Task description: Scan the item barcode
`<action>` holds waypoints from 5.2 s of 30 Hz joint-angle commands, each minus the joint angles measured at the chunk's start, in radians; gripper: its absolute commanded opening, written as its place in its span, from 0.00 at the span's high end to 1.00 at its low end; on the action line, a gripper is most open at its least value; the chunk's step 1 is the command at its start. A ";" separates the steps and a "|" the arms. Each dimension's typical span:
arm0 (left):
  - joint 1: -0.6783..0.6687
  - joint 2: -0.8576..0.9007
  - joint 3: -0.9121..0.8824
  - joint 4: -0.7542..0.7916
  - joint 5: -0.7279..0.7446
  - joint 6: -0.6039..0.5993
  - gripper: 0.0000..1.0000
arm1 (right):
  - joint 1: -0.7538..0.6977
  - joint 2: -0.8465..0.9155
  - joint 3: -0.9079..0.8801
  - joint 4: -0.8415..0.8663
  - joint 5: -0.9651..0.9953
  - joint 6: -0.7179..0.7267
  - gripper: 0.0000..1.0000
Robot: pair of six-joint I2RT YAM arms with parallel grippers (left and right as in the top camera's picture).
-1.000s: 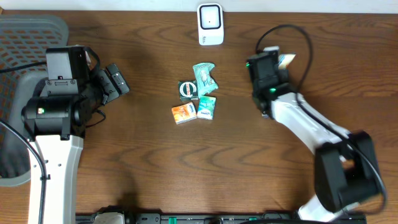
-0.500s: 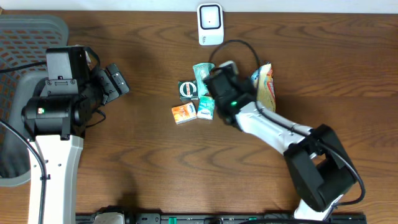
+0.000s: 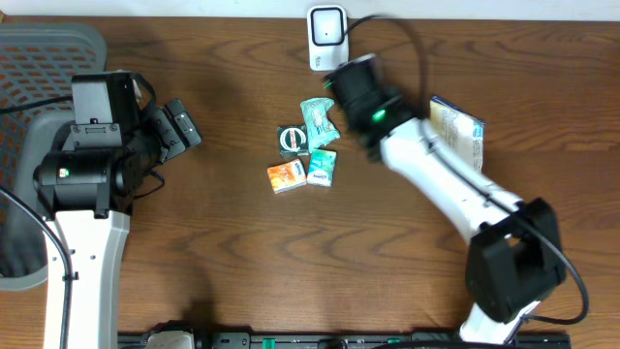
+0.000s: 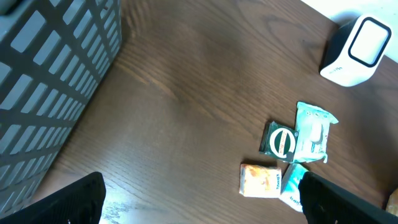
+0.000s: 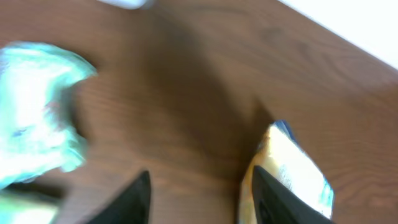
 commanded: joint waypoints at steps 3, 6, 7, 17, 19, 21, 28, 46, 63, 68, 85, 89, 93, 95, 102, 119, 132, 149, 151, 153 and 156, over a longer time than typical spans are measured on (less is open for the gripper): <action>0.006 0.000 0.009 -0.001 -0.009 0.013 0.02 | -0.272 -0.019 0.092 -0.112 -0.145 0.034 0.66; 0.006 0.000 0.009 -0.001 -0.009 0.013 0.02 | -0.409 -0.019 0.090 -0.157 -0.246 0.024 0.50; 0.006 0.000 0.009 -0.001 -0.009 0.013 0.02 | -0.454 -0.015 0.090 -0.173 -0.290 0.021 0.47; 0.006 0.000 0.009 -0.001 -0.009 0.013 0.02 | -0.834 0.040 0.027 -0.207 -0.916 -0.073 0.28; 0.006 0.000 0.009 -0.001 -0.009 0.013 0.02 | -0.889 0.068 0.003 -0.202 -1.047 -0.089 0.28; 0.006 0.000 0.009 -0.001 -0.009 0.013 0.02 | -0.928 0.101 -0.018 -0.193 -1.171 -0.145 0.29; 0.006 0.000 0.009 -0.001 -0.009 0.013 0.02 | -0.942 0.243 -0.052 -0.171 -1.405 -0.278 0.25; 0.006 0.000 0.009 -0.001 -0.009 0.013 0.02 | -0.838 0.212 -0.042 -0.183 -1.529 -0.278 0.99; 0.006 0.000 0.009 -0.001 -0.009 0.013 0.02 | -0.203 -0.100 -0.048 -0.147 0.135 0.047 0.99; 0.006 0.000 0.009 -0.001 -0.009 0.013 0.02 | -0.084 0.039 -0.048 -0.138 0.219 0.087 0.99; 0.006 0.000 0.009 -0.001 -0.009 0.013 0.02 | 0.171 0.126 0.037 -0.169 -0.053 0.111 0.40; 0.006 0.000 0.009 -0.001 -0.009 0.013 0.02 | 0.154 0.126 0.109 -0.185 -0.163 0.100 0.41; 0.006 0.000 0.009 -0.001 -0.009 0.013 0.02 | 0.105 0.126 0.213 -0.264 -0.168 0.087 0.41; 0.006 0.000 0.009 -0.001 -0.009 0.013 0.02 | 0.043 0.126 0.299 -0.339 -0.168 0.051 0.42; 0.006 0.000 0.009 -0.001 -0.009 0.013 0.02 | -0.143 0.131 0.353 -0.429 -0.441 -0.085 0.35; 0.006 0.000 0.009 -0.001 -0.009 0.013 0.02 | -0.232 0.136 -0.095 -0.111 -0.777 -0.139 0.32; 0.006 0.000 0.009 -0.001 -0.009 0.013 0.02 | -0.244 0.113 -0.058 -0.105 -0.777 -0.052 0.99; 0.006 0.000 0.009 -0.001 -0.009 0.013 0.02 | -0.244 0.096 0.176 0.484 -0.777 -0.011 0.99; 0.006 0.000 0.009 -0.001 -0.009 0.013 0.02 | -0.236 0.120 0.176 0.589 -0.777 -0.011 0.99; 0.006 0.000 0.009 -0.001 -0.009 0.013 0.02 | -0.228 0.147 0.176 0.677 -0.777 -0.011 0.98; 0.006 0.000 0.009 -0.001 -0.009 0.013 0.02 | -0.216 0.201 0.176 0.813 -0.777 -0.007 0.99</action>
